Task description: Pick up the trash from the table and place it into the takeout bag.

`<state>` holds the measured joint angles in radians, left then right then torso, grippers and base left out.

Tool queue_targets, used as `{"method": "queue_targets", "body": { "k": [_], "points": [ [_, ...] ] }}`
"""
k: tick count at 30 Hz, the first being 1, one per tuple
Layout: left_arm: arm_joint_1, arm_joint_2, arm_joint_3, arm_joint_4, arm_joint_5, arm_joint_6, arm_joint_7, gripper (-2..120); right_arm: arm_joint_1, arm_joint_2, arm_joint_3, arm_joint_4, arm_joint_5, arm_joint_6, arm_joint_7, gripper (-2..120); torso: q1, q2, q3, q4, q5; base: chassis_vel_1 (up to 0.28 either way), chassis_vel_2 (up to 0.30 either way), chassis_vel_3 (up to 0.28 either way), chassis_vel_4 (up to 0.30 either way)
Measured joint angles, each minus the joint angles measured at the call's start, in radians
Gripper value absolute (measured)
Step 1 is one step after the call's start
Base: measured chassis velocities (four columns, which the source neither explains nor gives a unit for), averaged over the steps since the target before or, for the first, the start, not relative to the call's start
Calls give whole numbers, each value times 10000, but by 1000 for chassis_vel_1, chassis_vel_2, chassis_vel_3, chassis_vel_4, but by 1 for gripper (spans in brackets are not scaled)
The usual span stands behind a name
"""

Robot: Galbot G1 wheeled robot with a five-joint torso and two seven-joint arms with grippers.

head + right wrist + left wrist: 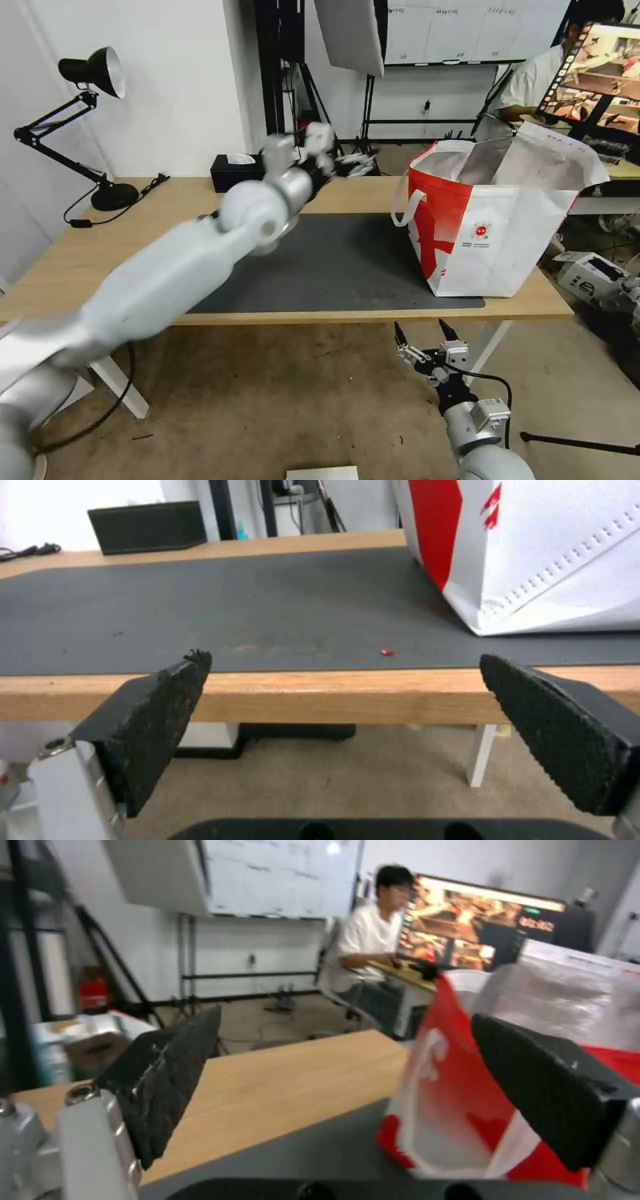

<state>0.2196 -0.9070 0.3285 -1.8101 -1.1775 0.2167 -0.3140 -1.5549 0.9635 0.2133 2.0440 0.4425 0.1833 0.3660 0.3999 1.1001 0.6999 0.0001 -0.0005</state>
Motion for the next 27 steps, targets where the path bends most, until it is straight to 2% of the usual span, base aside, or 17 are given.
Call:
{"method": "queue_targets", "body": {
  "k": [2, 4, 5, 7, 8, 11, 12, 15, 18, 22, 23, 27],
  "points": [
    [374, 153, -310, -201, 112, -66, -5, 100, 0, 0, 0, 0, 0, 0, 1, 100, 0, 0, 0, 0, 0, 0, 0, 0, 0],
    [1553, 524, -1157, -732, 426, -232, 23, 100, 0, 0, 0, 0, 0, 0, 0, 100, 0, 0, 0, -1, 3, 0, 0, 0, 0],
    [1553, 524, -1157, -732, 426, -232, 23, 100, 0, 0, 0, 0, 0, 0, 0, 100, 0, 0, 0, -1, 3, 0, 0, 0, 0],
    [2754, 829, -1965, -1139, 722, -380, 190, 100, 0, -1, 0, 0, 0, 0, 0, 100, -1, 0, 0, -1, 2, 0, 0, 0, 0],
    [2754, 829, -1965, -1139, 722, -380, 190, 100, 0, -1, 0, 0, 0, 0, 0, 100, -1, 0, 0, -1, 2, 0, 0, 0, 0],
    [3846, 1103, -2861, -1493, 979, -453, 367, 100, 0, 0, 0, 0, 0, 0, 0, 100, 0, 0, 0, -2, -2, 0, 0, 0, 0],
    [3846, 1103, -2861, -1493, 979, -453, 367, 100, 0, 0, 0, 0, 0, 0, 0, 100, 0, 0, 0, -2, -2, 0, 0, 0, 0],
    [5898, 1700, -4418, -2177, 1816, -890, 479, 100, 0, 0, -1, 0, 0, 0, 0, 100, -1, 0, -1, 0, 1, 0, 0, 0, 0],
    [6621, 1806, -4825, -2436, 2029, -1160, 494, 100, 1, 0, -1, -1, 0, 0, 0, 100, 0, 0, -1, 0, 6, 0, 0, 0, 0],
    [8075, 1580, -5769, -2805, 2798, -1511, 606, 100, 0, 0, -1, 0, 0, 0, 0, 100, 0, 0, 0, 0, 3, 0, 0, 0, 0],
    [8075, 1580, -5769, -2805, 2798, -1511, 606, 100, 0, 0, -1, 0, 0, 0, 0, 100, 0, 0, 0, 0, 3, 0, 0, 0, 0],
    [9664, 933, -6933, -3295, 3724, -1968, 628, 100, 0, 0, -1, 0, 0, 0, 0, 100, 0, 0, 0, -4, 7, 0, 0, 0, 0]
  ]
}}
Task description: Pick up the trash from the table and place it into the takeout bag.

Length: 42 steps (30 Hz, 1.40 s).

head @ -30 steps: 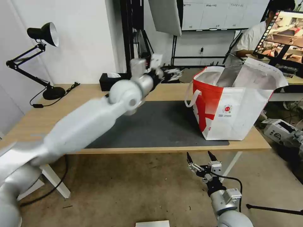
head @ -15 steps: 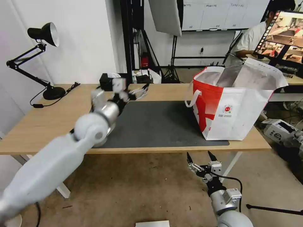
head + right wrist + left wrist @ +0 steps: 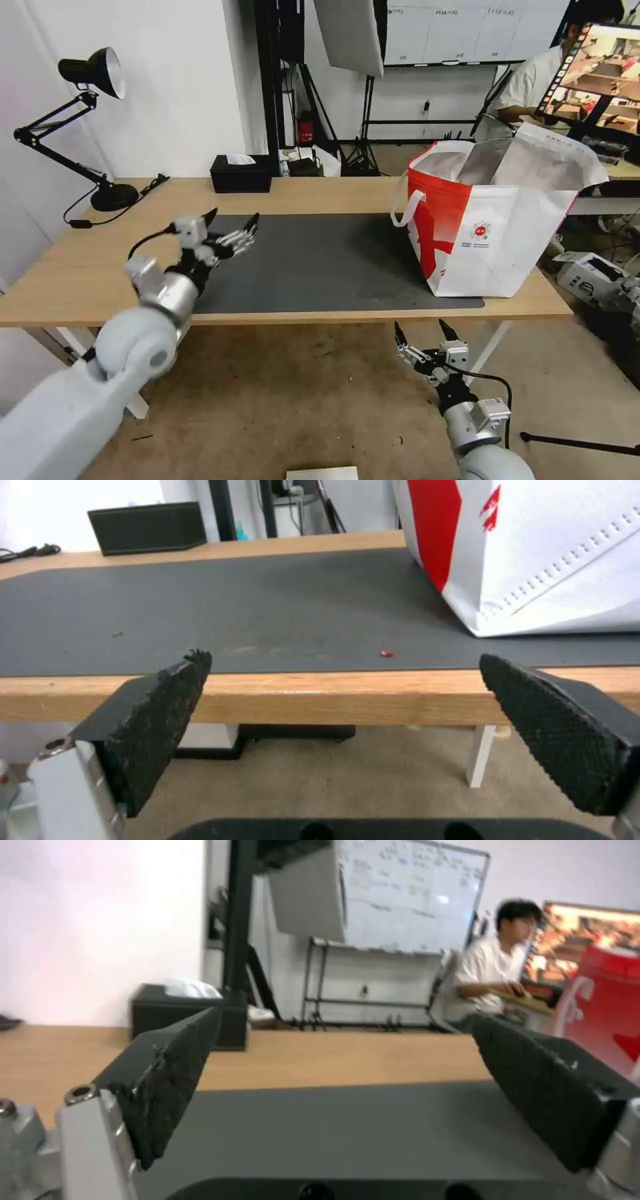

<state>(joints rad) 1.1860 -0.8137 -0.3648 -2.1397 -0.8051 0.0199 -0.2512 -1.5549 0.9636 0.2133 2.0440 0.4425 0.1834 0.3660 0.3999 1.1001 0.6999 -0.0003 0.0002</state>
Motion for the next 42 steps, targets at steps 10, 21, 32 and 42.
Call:
{"method": "queue_targets", "body": {
  "k": [10, 21, 32, 42],
  "points": [
    [3288, -1783, -1691, -145, 2225, -1388, 881, 100, 0, -1, 0, 0, 0, 0, 0, 100, 0, 0, 0, 5, -3, 0, 0, 0, 0],
    [4858, -3119, -2413, 93, 3289, -2633, 1841, 100, 0, 0, 0, -1, 0, 0, 0, 100, 1, 0, 1, 3, -1, 0, 0, 0, 0],
    [6076, -3971, -2843, 368, 3607, -3501, 2573, 100, 0, 0, 0, 0, 0, 0, 0, 100, 0, -1, 1, 3, -1, 0, 0, 0, 0],
    [6590, -4326, -3036, 543, 3671, -4085, 2903, 100, 0, -1, 0, 0, 0, 0, 0, 100, 1, -1, 1, 3, -1, 0, 0, 0, 0]
  ]
}}
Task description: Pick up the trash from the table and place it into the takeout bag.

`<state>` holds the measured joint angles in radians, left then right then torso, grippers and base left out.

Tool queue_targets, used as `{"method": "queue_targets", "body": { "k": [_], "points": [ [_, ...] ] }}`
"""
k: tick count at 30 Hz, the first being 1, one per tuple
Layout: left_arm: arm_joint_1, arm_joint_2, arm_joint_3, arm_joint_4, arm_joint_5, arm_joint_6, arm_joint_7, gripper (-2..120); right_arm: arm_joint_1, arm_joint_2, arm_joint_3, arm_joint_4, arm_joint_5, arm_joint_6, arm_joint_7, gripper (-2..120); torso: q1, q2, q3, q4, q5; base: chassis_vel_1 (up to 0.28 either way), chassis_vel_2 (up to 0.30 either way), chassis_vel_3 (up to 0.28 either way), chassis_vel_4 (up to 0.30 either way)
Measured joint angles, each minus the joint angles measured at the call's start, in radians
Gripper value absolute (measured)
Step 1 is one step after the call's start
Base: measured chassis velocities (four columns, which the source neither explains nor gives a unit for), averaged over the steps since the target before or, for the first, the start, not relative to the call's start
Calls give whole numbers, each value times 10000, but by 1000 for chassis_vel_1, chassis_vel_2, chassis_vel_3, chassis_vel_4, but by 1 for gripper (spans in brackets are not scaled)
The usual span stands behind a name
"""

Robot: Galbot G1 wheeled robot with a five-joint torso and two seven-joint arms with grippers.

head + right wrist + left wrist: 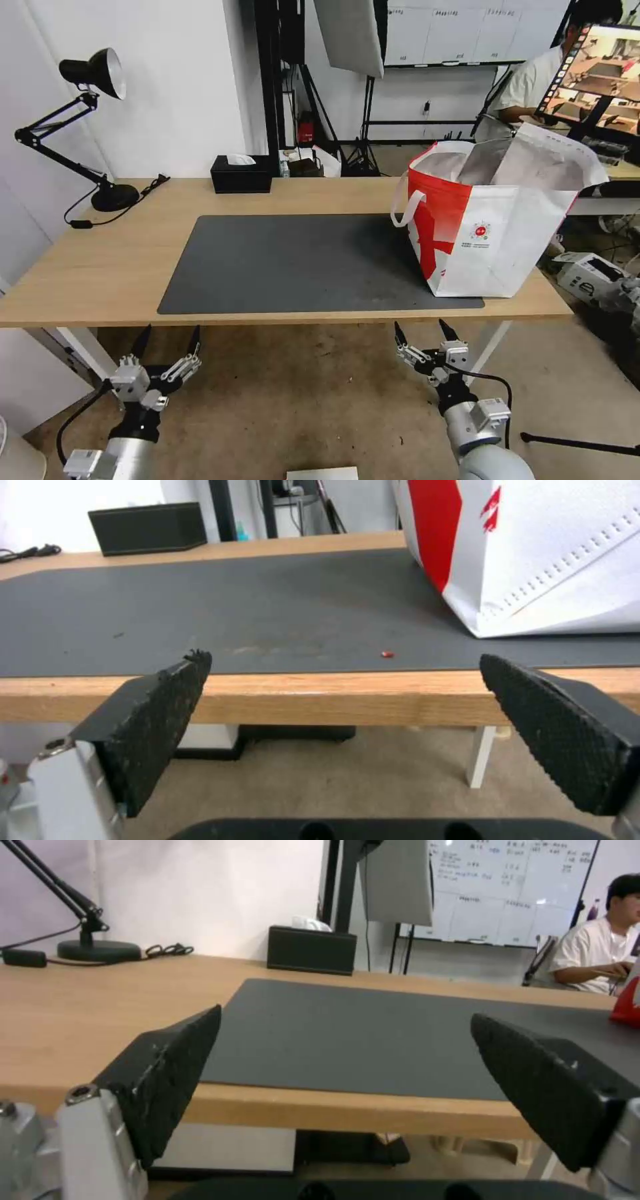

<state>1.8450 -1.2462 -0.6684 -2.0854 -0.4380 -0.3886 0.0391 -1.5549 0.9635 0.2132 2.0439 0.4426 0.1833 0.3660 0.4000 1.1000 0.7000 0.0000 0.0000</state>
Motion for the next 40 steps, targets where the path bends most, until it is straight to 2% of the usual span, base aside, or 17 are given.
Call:
{"method": "queue_targets", "body": {
  "k": [40],
  "points": [
    [122, -95, -41, 285, 178, -214, 76, 100, 0, 0, 0, 0, 0, 0, 0, 100, 1, 0, 0, 0, 0, 0, 0, 0, 0]
  ]
}}
